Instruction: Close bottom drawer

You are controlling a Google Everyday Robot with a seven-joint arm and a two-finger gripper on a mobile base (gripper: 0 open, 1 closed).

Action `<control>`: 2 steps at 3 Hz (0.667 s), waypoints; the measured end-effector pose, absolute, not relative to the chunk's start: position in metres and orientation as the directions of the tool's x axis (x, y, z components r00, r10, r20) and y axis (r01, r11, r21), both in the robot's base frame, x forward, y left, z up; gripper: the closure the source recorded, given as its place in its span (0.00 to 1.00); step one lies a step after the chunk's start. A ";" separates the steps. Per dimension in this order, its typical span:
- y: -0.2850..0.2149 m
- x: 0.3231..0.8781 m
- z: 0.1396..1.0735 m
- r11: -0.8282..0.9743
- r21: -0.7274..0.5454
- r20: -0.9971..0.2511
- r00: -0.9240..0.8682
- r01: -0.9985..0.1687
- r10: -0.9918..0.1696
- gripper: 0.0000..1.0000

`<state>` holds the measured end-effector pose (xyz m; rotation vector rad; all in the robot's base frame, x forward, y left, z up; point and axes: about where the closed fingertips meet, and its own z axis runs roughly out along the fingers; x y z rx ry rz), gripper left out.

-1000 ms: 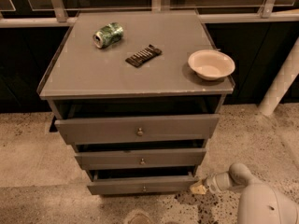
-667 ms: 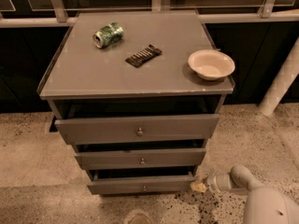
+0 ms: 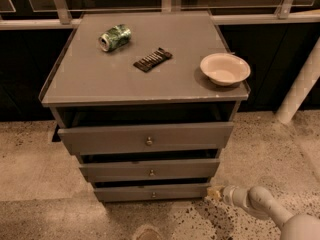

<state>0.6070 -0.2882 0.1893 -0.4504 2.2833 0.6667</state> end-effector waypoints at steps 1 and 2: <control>-0.288 0.603 0.189 0.807 0.332 -0.712 -0.691 -0.489 -0.126 1.00; -0.292 0.604 0.188 0.815 0.333 -0.712 -0.693 -0.475 -0.113 1.00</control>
Offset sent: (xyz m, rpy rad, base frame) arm 0.0253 -0.0356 -0.0047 -0.0004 -0.0064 -0.1318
